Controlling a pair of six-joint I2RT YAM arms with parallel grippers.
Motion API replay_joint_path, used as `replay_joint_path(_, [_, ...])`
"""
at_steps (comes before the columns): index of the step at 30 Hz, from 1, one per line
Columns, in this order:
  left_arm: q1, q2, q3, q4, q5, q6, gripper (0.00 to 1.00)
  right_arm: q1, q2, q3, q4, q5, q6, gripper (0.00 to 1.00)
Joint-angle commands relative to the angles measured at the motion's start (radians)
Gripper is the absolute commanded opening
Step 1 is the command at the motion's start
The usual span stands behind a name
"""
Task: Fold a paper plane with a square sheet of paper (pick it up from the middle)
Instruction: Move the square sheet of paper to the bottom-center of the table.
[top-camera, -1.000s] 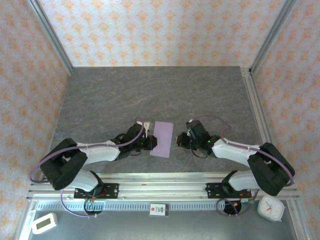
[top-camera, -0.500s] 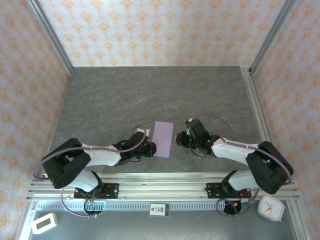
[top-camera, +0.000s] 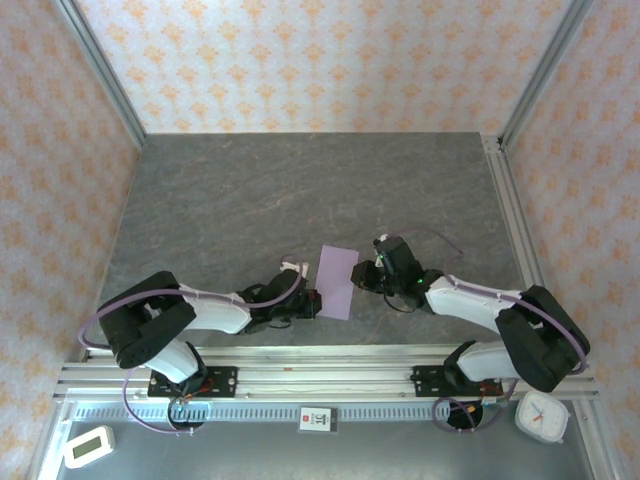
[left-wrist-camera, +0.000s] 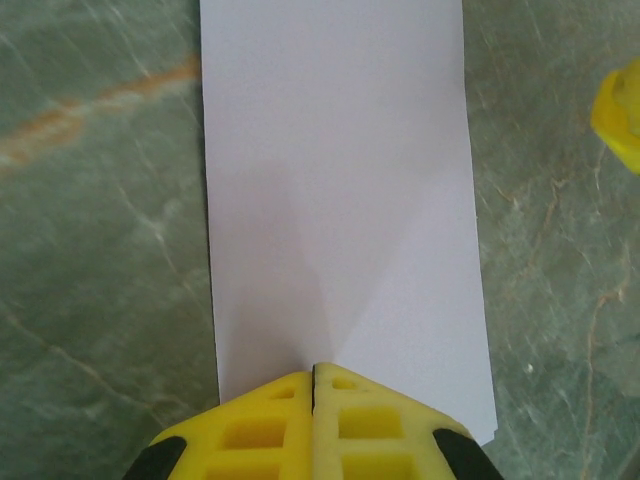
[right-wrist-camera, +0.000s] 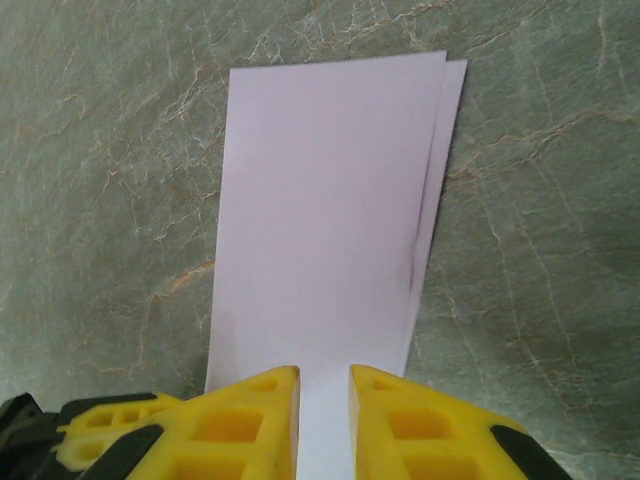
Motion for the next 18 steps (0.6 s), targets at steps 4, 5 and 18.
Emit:
replay_joint_path(4, [-0.009,-0.106,0.025,-0.064,-0.08,-0.082,0.0,-0.005,-0.074,-0.014,-0.031,0.005,0.025,0.23])
replay_joint_path(5, [-0.009,-0.133,0.029,-0.084,-0.1,-0.097,0.0,-0.005,-0.076,-0.017,-0.03,0.008,0.028,0.24])
replay_joint_path(18, [-0.015,-0.507,0.0,-0.24,-0.262,-0.314,0.73,-0.053,0.206,0.225,-0.077,0.033,-0.106,0.31])
